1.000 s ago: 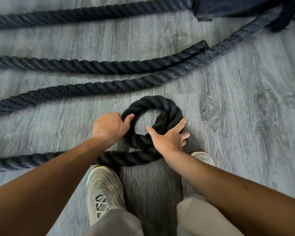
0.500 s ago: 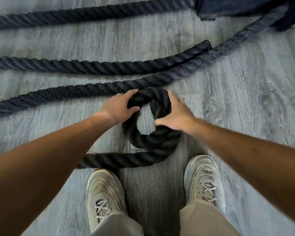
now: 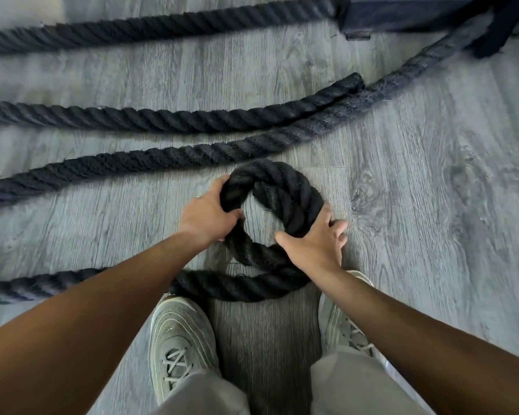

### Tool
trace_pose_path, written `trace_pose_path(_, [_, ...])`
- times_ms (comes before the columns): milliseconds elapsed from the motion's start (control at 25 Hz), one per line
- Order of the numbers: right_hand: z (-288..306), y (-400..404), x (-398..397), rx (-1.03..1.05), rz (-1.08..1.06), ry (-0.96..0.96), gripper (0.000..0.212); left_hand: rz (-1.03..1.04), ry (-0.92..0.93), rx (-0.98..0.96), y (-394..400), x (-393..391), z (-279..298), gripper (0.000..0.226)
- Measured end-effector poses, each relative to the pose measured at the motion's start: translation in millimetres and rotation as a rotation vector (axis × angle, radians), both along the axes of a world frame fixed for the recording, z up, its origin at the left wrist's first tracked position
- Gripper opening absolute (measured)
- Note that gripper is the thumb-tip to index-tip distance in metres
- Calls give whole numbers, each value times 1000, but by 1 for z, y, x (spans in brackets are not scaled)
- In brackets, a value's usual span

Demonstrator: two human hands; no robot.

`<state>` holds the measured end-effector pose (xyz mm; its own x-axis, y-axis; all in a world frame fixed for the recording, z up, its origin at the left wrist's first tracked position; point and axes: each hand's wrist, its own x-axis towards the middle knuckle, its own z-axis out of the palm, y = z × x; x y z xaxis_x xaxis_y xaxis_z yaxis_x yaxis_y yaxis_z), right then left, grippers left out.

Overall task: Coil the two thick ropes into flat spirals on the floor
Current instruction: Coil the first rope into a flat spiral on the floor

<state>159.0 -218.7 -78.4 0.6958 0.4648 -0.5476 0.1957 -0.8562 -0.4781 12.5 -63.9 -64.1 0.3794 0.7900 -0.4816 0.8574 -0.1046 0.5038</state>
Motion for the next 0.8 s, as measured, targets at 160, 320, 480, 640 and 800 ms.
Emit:
trace_pose_path(160, [1, 14, 9, 73, 143, -33, 117, -244, 325, 228, 11, 15, 5, 99])
trace_pose_path(320, [4, 50, 6, 63, 383, -65, 118, -680, 302, 385, 38, 31, 9, 121])
trace_pose_path(480, [16, 65, 27, 11, 520, -189, 121, -656, 428, 529, 35, 24, -1, 100])
trace_pose_path(640, [12, 23, -10, -72, 95, 68, 135, -661, 469, 567, 30, 24, -1, 98])
trace_pose_path(800, [2, 23, -19, 112, 32, 73, 113, -556, 590, 527, 20, 9, 3, 98])
